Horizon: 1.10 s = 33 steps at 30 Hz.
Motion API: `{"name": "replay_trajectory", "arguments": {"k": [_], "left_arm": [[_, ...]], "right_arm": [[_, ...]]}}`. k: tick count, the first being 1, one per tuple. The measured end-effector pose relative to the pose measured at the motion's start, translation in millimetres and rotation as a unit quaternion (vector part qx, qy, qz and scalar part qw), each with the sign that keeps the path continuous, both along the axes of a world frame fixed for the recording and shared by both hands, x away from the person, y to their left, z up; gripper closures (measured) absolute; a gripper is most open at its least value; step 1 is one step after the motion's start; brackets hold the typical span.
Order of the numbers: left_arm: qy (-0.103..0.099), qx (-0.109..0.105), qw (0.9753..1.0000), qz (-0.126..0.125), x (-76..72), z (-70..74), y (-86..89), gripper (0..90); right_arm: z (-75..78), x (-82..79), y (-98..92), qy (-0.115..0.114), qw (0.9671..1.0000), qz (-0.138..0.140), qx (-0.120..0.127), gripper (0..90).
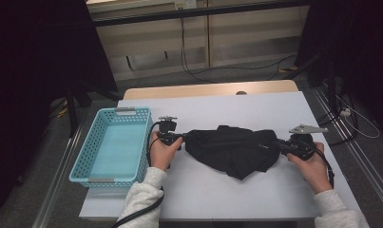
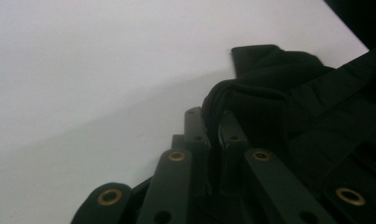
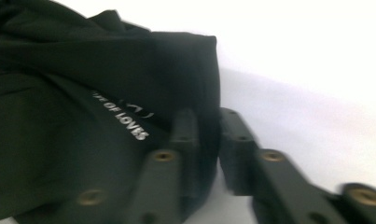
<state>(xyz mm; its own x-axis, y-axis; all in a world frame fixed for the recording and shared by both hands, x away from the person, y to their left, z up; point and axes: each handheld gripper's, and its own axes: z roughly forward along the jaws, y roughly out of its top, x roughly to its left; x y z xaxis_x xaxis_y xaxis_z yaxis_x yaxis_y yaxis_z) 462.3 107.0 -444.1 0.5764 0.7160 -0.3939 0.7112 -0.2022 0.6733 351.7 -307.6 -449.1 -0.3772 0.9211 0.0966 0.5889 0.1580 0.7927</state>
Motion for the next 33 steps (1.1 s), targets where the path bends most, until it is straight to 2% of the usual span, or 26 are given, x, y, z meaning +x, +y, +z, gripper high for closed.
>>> {"name": "replay_trajectory", "arguments": {"k": [2, 3, 8, 11, 13, 16, 17, 19, 21, 23, 25, 29, 31, 33], "left_arm": [[0.003, -0.002, 1.0, 0.003, 0.6, -0.7, 1.5, 85.0], [0.003, -0.001, 1.0, 0.004, 0.8, -0.4, 2.0, 84.9], [0.001, 0.001, 1.0, 0.006, 0.8, -0.7, 2.3, 84.8], [0.002, 0.001, 1.0, 0.007, 0.4, -1.8, 1.1, 84.7], [0.005, 0.0, 1.0, 0.007, 0.0, -1.9, 1.0, 84.7], [0.003, -0.001, 1.0, 0.005, -0.9, -1.0, 1.4, 84.5], [0.0, 0.001, 1.0, 0.008, -1.0, -0.8, 1.4, 84.4], [0.001, 0.0, 1.0, 0.008, -0.7, -1.1, 1.9, 84.3], [0.001, -0.002, 1.0, 0.007, -0.9, -1.4, 2.6, 83.8], [0.002, -0.005, 1.0, 0.007, -1.0, -1.7, 2.4, 82.1], [0.007, -0.006, 0.9999, 0.005, -1.4, -2.4, 0.7, 82.0], [0.001, 0.0, 1.0, 0.008, -1.6, -2.0, -0.7, 76.0], [0.002, -0.001, 1.0, 0.005, -1.2, -2.5, -0.2, 73.8], [-0.011, 0.005, 0.9999, 0.006, 0.0, -2.4, 1.1, 67.3]], "right_arm": [[1.4, -0.1, 3.5, -0.01, 0.9999, 0.005, 0.0, 67.2], [2.0, 0.3, 5.3, -0.019, 0.9998, 0.008, 0.001, 60.8], [5.0, 4.8, 12.3, -0.041, 0.9991, 0.005, 0.008, 55.0], [5.6, 9.4, 16.0, -0.038, 0.9992, 0.002, 0.012, 53.7], [4.2, 11.2, 18.6, -0.037, 0.9993, -0.004, 0.007, 64.9], [2.9, 11.5, 18.4, -0.029, 0.9994, -0.001, 0.017, 86.7], [3.1, 10.8, 17.4, -0.031, 0.9994, -0.006, 0.017, 87.1], [5.8, 9.0, 12.3, -0.032, 0.9988, -0.012, 0.034, 87.5], [9.8, 5.7, 4.6, -0.038, 0.9985, -0.029, 0.027, 87.8], [10.3, 4.2, -5.1, -0.029, 0.9974, -0.044, 0.049, 87.9], [8.8, 3.5, -11.0, -0.017, 0.9968, -0.058, 0.053, 88.0], [4.1, 2.8, -13.5, 0.004, 0.9968, -0.075, 0.028, 87.9], [3.1, 3.0, -14.1, 0.005, 0.9968, -0.076, 0.025, 87.8], [1.5, 3.0, -13.9, 0.006, 0.9973, -0.072, 0.011, 87.7]]}}
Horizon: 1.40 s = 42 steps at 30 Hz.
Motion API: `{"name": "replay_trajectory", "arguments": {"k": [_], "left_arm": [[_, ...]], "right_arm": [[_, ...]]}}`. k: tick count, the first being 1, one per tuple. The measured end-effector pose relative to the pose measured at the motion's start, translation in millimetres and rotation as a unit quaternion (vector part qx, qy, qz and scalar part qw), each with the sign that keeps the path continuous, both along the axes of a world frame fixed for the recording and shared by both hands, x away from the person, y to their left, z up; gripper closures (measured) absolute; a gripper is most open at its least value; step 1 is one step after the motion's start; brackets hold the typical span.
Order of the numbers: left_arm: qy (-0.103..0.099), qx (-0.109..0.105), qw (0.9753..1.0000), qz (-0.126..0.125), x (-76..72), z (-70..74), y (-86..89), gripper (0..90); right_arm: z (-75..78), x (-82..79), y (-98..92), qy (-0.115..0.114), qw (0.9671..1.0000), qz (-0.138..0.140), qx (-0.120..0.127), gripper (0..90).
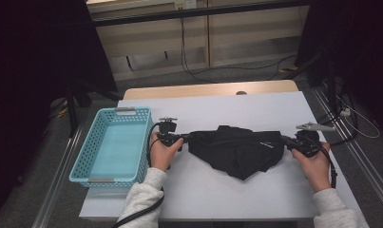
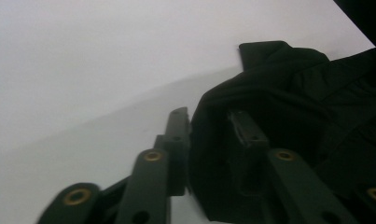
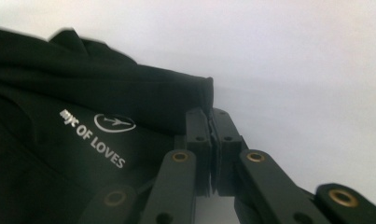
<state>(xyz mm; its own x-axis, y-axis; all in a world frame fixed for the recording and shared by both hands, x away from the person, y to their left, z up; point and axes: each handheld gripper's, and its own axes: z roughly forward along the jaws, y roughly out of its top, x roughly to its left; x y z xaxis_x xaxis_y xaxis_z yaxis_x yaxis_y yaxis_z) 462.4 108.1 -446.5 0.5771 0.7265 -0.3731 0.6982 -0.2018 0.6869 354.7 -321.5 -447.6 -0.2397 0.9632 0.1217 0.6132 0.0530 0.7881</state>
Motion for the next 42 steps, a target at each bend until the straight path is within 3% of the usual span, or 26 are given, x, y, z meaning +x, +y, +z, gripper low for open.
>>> {"name": "replay_trajectory", "arguments": {"k": [3, 8, 13, 16, 21, 24, 26, 27, 28, 34, 42], "left_arm": [[0.0, -0.003, 0.9999, -0.01, 0.3, 1.5, 0.3, 63.7], [-0.035, 0.021, 0.9983, -0.041, -1.3, 5.0, -10.3, 51.0], [-0.064, 0.024, 0.9956, -0.064, 4.7, 0.6, -22.6, 44.7], [-0.081, 0.023, 0.9934, -0.078, 12.1, -2.4, -29.6, 46.4], [-0.082, 0.018, 0.9932, -0.081, 18.0, -8.0, -37.5, 56.5], [-0.079, 0.016, 0.9944, -0.069, 17.4, -9.1, -38.1, 68.6], [-0.061, 0.008, 0.9949, -0.08, 17.7, -7.4, -36.8, 78.1], [-0.068, 0.009, 0.9942, -0.083, 17.0, -6.1, -37.1, 80.1], [-0.062, 0.006, 0.995, -0.078, 16.3, -4.9, -37.1, 83.4], [-0.053, -0.016, 0.997, -0.054, 12.6, 4.5, -29.1, 85.4], [-0.05, -0.043, 0.9977, -0.018, 9.9, 14.8, -10.7, 85.5]], "right_arm": [[-2.7, 1.0, -1.9, 0.003, 1.0, -0.002, 0.001, 87.5], [-0.7, -0.2, -1.6, -0.005, 1.0, 0.002, 0.007, 87.4], [0.4, -0.9, 0.9, -0.01, 0.9998, 0.011, 0.011, 87.2], [1.5, -1.5, 2.1, -0.014, 0.9997, 0.016, 0.014, 87.2], [0.7, -1.3, 3.8, -0.013, 0.9995, 0.025, 0.018, 87.2], [0.9, -1.8, 4.9, -0.014, 0.9994, 0.026, 0.018, 87.2], [1.2, -2.3, 5.6, -0.016, 0.9993, 0.03, 0.018, 87.2], [1.5, -2.6, 6.2, -0.018, 0.9992, 0.032, 0.018, 87.2], [1.9, -3.0, 6.6, -0.019, 0.9991, 0.033, 0.017, 87.2], [4.6, -5.0, 4.6, -0.026, 0.999, 0.031, 0.021, 87.4], [9.3, -6.6, 5.4, -0.04, 0.9983, 0.035, 0.026, 87.6]]}}
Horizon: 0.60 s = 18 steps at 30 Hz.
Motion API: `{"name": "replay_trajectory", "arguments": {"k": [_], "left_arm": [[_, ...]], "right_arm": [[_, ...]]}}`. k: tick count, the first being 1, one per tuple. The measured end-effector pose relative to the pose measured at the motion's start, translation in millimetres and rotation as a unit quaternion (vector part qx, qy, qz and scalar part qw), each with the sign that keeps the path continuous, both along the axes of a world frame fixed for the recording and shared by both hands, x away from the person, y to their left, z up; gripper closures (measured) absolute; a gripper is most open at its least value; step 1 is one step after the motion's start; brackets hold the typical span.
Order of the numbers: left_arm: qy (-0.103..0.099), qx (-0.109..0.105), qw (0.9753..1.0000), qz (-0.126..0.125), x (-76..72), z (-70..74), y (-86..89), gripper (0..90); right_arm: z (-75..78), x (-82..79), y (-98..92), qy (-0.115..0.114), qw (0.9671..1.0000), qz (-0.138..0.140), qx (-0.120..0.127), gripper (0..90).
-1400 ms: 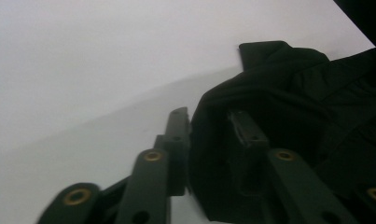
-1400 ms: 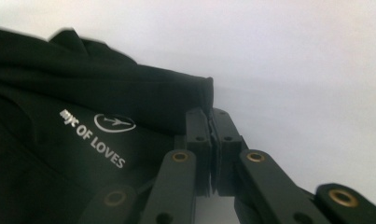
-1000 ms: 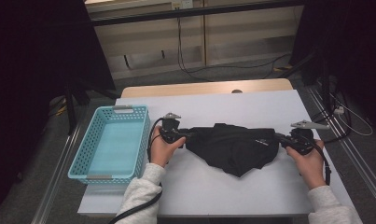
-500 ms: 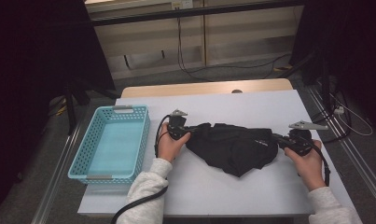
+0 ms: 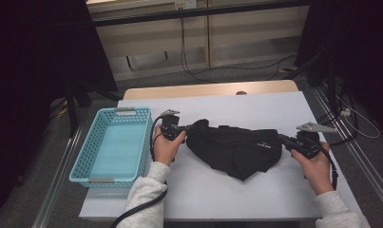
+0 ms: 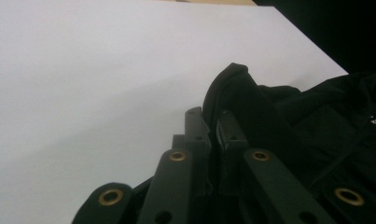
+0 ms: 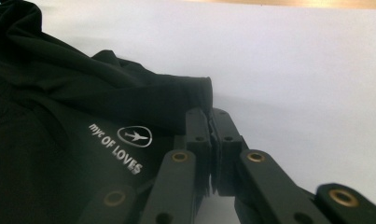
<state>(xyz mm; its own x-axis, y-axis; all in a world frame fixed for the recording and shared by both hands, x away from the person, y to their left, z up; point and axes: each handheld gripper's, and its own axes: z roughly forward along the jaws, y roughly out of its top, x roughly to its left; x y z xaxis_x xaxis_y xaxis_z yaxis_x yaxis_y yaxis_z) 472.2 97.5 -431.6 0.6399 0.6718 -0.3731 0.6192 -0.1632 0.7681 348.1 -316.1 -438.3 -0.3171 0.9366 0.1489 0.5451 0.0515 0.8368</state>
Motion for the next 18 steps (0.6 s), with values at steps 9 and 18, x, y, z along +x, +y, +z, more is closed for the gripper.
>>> {"name": "replay_trajectory", "arguments": {"k": [9, 18], "left_arm": [[0.011, -0.007, 0.9998, 0.017, -4.1, 6.5, 9.9, 85.7], [0.012, -0.025, 0.999, 0.034, -10.6, 29.2, 19.4, 85.7]], "right_arm": [[5.7, -0.7, 0.3, -0.012, 0.9998, 0.004, 0.012, 87.7], [20.4, -0.9, -1.4, -0.029, 0.9985, 0.018, 0.042, 87.8]]}}
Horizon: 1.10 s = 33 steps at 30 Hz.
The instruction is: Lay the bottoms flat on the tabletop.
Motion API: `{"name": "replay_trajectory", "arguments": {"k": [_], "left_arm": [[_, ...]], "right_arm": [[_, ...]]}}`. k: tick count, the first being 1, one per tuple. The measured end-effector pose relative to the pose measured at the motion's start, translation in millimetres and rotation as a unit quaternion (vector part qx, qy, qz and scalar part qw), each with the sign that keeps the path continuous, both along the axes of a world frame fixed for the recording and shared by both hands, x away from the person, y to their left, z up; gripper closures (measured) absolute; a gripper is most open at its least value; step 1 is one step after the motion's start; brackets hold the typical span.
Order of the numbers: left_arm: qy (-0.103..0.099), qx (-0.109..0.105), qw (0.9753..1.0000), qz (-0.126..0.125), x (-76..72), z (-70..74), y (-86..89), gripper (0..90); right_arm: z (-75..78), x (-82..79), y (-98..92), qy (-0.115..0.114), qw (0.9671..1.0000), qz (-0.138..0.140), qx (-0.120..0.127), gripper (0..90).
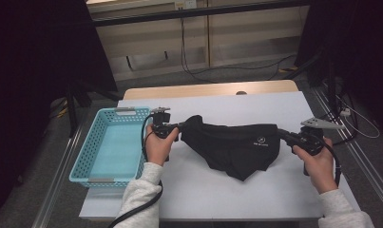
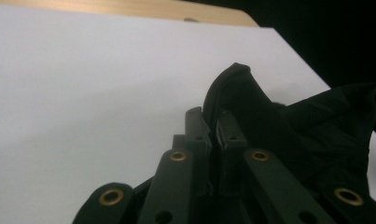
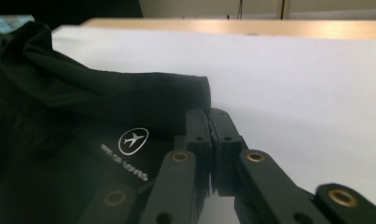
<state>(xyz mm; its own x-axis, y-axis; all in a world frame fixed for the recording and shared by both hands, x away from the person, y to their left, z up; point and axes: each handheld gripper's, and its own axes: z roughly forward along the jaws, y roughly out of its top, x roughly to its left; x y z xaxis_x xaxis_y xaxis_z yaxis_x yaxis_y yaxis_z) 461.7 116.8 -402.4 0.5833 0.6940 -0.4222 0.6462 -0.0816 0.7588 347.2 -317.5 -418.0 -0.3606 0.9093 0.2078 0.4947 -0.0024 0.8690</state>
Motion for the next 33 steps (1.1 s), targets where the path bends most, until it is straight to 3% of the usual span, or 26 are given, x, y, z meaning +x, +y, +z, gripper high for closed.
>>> {"name": "replay_trajectory", "arguments": {"k": [2, 5, 7, 10, 16, 18, 19, 20, 21, 22, 23, 24, 26, 28, 31, 33], "left_arm": [[-0.001, -0.015, 0.9999, 0.003, -1.5, 5.4, 3.4, 85.7], [-0.001, -0.016, 0.9998, 0.008, -2.9, 12.2, 6.9, 85.7], [-0.004, -0.008, 0.9999, 0.013, -2.1, 16.1, 8.2, 85.7], [0.009, -0.017, 0.9995, 0.024, 7.0, 14.8, 8.5, 85.7], [0.037, -0.018, 0.9983, 0.042, 43.9, 13.4, -1.3, 85.7], [0.025, -0.014, 0.9985, 0.047, 66.0, 21.8, -6.3, 85.8], [0.01, -0.021, 0.9982, 0.056, 78.6, 28.8, -10.6, 85.7], [-0.014, -0.018, 0.9977, 0.063, 90.6, 35.7, -15.3, 84.6], [-0.038, -0.008, 0.9968, 0.07, 101.6, 40.7, -20.8, 76.5], [-0.043, -0.002, 0.9963, 0.075, 110.0, 42.0, -25.1, 61.0], [-0.028, 0.001, 0.9961, 0.083, 113.7, 40.6, -28.2, 46.3], [-0.015, 0.011, 0.9965, 0.082, 113.6, 37.8, -31.8, 35.5], [-0.015, 0.043, 0.9971, 0.061, 105.8, 28.2, -36.0, 27.8], [-0.01, 0.047, 0.9981, 0.038, 95.2, 16.1, -37.5, 24.6], [-0.011, 0.07, 0.9974, 0.004, 73.1, 1.0, -40.3, 23.0], [-0.009, 0.078, 0.9968, -0.014, 57.8, -6.2, -41.2, 21.5]], "right_arm": [[5.7, 1.9, -3.0, -0.008, 0.9999, -0.003, 0.005, 87.9], [11.6, 8.2, -6.2, -0.012, 0.9997, -0.002, 0.024, 88.1], [14.8, 13.5, -4.9, -0.012, 0.9997, 0.005, 0.019, 88.2], [17.4, 23.2, -1.8, -0.008, 0.9999, 0.013, 0.008, 88.1], [20.9, 57.3, -3.5, 0.014, 0.9998, 0.015, -0.001, 88.4], [28.2, 80.8, -3.9, 0.022, 0.9996, 0.009, -0.014, 88.5], [34.5, 96.1, -3.5, 0.013, 0.9997, -0.007, -0.021, 88.5], [42.4, 112.4, -3.1, -0.009, 0.9994, -0.032, -0.013, 87.9], [49.4, 127.4, -2.4, -0.052, 0.9968, -0.061, -0.001, 80.8], [53.5, 139.0, 0.7, -0.07, 0.9915, -0.108, -0.015, 62.8], [52.5, 148.0, 4.6, -0.047, 0.9889, -0.139, -0.02, 54.2], [48.1, 152.9, 7.8, -0.016, 0.9913, -0.13, -0.011, 53.9], [36.3, 148.1, 13.4, 0.002, 0.9932, -0.112, -0.034, 45.1], [21.4, 133.3, 14.4, 0.003, 0.9944, -0.086, -0.06, 44.7], [2.6, 104.1, 13.0, 0.011, 0.9962, -0.06, -0.062, 41.3], [-3.9, 82.2, 16.0, 0.006, 0.996, -0.045, -0.077, 38.9]]}}
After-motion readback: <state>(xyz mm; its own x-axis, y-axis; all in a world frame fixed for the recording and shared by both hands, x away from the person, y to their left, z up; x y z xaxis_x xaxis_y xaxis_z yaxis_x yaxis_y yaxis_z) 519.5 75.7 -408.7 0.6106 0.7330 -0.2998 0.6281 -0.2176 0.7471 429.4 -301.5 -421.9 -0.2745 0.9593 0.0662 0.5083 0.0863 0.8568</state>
